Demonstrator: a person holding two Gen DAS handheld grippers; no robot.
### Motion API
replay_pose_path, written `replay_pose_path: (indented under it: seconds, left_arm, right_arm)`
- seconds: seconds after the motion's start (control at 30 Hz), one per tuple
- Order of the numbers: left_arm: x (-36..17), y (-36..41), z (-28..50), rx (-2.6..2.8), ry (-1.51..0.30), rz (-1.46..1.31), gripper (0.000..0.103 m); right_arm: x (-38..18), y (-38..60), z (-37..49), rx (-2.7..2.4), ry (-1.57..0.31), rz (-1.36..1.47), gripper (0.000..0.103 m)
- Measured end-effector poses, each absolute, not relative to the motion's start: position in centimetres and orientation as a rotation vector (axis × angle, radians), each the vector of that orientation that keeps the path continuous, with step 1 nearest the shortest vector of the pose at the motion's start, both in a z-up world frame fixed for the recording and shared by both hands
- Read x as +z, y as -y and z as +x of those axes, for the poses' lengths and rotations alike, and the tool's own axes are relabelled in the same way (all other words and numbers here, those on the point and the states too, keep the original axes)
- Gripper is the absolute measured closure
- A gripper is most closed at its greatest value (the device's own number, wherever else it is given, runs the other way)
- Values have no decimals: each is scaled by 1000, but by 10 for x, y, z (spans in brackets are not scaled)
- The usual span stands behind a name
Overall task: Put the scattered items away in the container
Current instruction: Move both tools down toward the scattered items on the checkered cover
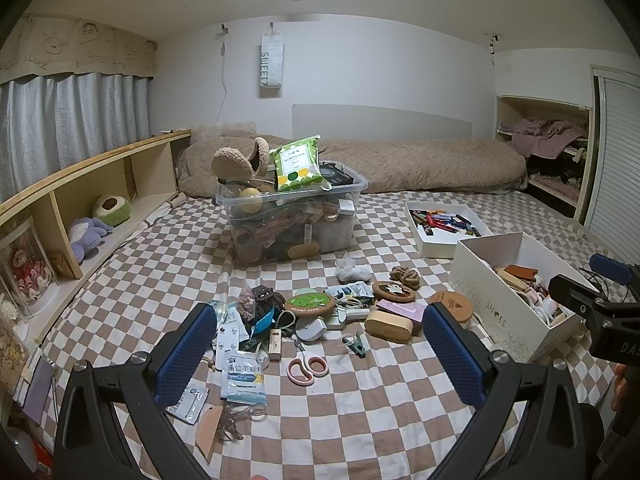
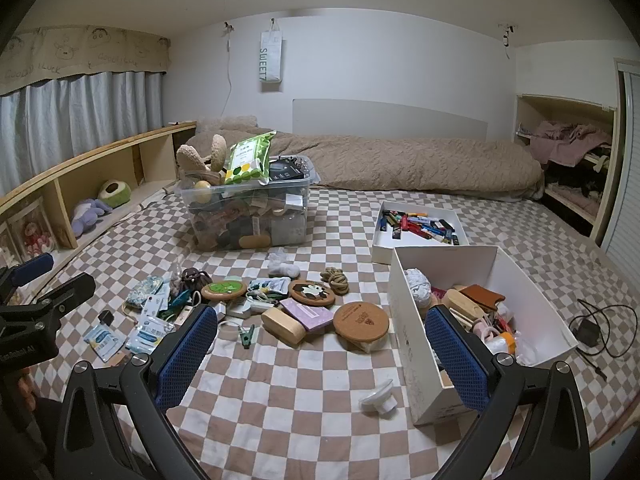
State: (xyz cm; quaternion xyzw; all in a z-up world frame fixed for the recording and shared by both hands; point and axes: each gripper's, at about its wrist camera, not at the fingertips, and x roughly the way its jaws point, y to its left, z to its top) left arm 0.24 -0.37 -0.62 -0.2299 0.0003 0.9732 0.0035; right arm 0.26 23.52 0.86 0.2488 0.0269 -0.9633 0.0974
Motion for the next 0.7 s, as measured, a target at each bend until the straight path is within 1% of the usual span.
replay_pose_path:
  seconds: [0.4,0.7]
  left_arm:
    - [-9,14,3,3058,18,-723,0]
    - [16,56,-4,3160,43,-654,0]
  right_arm:
    - [9,-235,2,-2850,-77,741,0]
    - [17,-240,-10,-2860,-46,718,0]
